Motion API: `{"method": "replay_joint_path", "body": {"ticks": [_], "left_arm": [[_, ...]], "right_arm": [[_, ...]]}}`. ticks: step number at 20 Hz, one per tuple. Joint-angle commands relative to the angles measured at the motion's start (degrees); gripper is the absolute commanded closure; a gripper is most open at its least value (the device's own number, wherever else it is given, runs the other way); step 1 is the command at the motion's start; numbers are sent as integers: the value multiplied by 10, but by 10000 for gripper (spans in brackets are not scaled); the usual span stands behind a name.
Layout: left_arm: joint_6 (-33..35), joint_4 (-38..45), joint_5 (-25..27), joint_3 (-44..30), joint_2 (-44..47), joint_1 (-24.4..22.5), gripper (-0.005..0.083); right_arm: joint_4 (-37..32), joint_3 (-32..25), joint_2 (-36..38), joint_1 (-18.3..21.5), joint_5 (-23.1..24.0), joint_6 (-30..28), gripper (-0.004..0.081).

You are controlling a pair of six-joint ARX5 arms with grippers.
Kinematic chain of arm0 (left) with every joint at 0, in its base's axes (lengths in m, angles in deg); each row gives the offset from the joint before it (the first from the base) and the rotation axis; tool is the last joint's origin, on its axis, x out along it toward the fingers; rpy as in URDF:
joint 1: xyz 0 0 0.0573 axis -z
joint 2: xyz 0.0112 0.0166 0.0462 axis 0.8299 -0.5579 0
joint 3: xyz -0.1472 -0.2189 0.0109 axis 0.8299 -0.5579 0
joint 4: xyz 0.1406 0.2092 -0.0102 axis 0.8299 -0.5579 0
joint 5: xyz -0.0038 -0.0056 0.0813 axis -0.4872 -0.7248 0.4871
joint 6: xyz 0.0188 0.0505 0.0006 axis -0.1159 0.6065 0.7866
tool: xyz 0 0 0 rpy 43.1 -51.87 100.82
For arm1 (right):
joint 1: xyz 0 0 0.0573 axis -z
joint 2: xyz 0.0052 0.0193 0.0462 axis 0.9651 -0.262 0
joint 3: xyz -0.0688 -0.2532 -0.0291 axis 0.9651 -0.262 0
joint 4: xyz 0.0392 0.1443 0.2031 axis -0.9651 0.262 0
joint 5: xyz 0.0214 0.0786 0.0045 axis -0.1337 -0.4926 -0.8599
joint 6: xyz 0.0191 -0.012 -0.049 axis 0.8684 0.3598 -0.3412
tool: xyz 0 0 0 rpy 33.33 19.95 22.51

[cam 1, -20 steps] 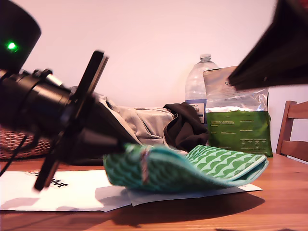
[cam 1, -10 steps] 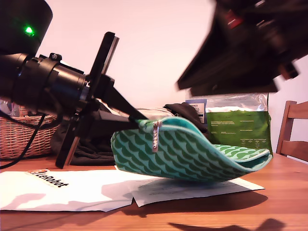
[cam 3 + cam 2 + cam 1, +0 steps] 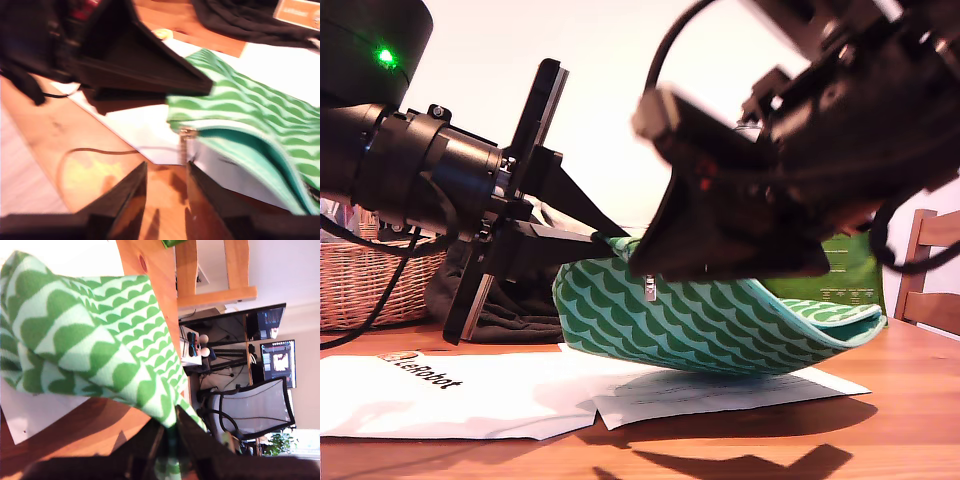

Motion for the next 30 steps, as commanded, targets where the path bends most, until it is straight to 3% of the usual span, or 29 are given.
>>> {"method": "replay_joint_path", "body": {"ticks": [1,8,13,30], "left_arm": [[-1,8,-6,7,-3,2,790],[-2,8,-14,7,-3,2,790],[-3,9,-14,7,-3,2,790],[-11,8,-16,7,-3,2,790]], "right_arm": [[-19,-7,-4,-1,11,2,517],[-37,-7,-4,15,21,17,526],[-37,-7,-4,20,19,32,634],[-62,-5,-42,20,4,60,639]]}}
